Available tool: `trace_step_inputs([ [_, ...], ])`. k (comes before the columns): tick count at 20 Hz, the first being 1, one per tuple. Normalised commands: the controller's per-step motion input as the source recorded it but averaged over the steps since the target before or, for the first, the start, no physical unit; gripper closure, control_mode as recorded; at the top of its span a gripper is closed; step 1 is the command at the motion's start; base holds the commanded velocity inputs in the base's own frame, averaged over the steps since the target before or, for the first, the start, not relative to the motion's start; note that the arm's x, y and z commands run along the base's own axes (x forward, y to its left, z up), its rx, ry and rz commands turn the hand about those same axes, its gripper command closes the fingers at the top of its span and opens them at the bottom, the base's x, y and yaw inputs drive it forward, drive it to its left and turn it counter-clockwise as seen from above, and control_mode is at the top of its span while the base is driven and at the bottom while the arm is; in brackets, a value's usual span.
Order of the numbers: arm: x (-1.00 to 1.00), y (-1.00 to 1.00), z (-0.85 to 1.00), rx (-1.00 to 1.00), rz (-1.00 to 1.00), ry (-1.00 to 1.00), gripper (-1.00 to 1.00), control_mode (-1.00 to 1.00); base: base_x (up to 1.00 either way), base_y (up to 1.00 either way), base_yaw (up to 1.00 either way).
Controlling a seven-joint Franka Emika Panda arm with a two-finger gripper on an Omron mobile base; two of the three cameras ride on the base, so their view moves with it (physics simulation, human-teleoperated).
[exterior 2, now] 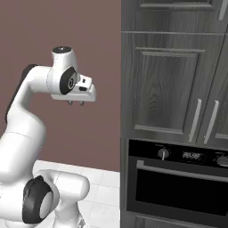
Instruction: Take the fish from the oven and place it on the plate on the counter.
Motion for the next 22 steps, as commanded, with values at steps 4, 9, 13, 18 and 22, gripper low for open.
trace_step_inputs([
  [4, 0.01, 0.03, -0.04, 0.0, -0.03, 0.0, -1.0, -1.0, 0.0, 0.0, 0.0],
  [9, -0.06, -0.2, -0.23, 0.0, -0.27, 0.0, -1.0, -1.0, 0.0, 0.0, 0.0],
  [13, -0.26, -0.5, -0.13, 0.06, -0.31, -0.03, -1.0, -1.0, 0.0, 0.0, 0.0],
  [18, -0.21, -0.71, -0.09, 0.18, -0.38, -0.07, -1.0, -1.0, 0.0, 0.0, 0.0],
  [22, -0.06, -0.75, -0.22, 0.19, -0.44, -0.08, -1.0, -1.0, 0.0, 0.0, 0.0],
])
